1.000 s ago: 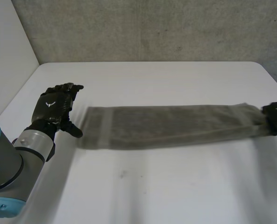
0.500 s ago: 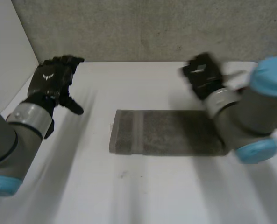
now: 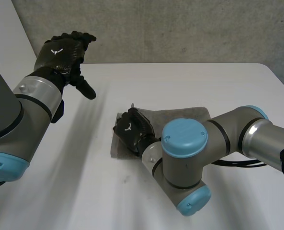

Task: Fold the towel.

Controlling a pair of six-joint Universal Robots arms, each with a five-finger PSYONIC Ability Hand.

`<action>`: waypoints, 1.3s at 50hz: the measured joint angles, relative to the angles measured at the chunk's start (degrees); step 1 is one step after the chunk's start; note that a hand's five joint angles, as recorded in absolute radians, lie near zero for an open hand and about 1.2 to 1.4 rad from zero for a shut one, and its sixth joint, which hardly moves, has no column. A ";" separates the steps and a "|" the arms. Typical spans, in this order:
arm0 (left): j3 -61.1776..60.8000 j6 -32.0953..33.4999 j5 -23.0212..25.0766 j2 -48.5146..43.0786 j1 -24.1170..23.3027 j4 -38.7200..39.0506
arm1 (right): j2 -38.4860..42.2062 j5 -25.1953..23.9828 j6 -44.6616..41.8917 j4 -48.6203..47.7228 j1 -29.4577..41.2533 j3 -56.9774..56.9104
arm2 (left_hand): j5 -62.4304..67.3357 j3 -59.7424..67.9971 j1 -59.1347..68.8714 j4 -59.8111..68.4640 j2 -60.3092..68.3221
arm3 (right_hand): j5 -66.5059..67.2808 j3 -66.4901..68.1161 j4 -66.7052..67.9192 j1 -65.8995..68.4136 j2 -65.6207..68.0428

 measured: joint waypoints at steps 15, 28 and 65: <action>0.45 0.04 0.07 -1.38 -0.22 0.04 | -19.48 -2.01 12.40 3.91 -9.86 16.48 | 0.00 0.00 0.00 0.00 0.00 | -59.48 -58.65 -57.71 -58.89 -57.65; 2.71 0.24 -0.12 -0.71 -1.53 -0.44 | -26.05 -4.74 21.13 2.41 -29.41 31.79 | 0.00 0.00 0.00 -0.04 0.00 | -48.63 -49.78 -49.29 -48.91 -50.41; 2.53 0.18 -0.12 -0.09 -1.74 -0.59 | -20.78 -5.19 5.04 4.46 -20.28 16.22 | 0.00 0.00 0.00 -0.05 0.00 | 3.30 4.02 4.36 1.54 3.90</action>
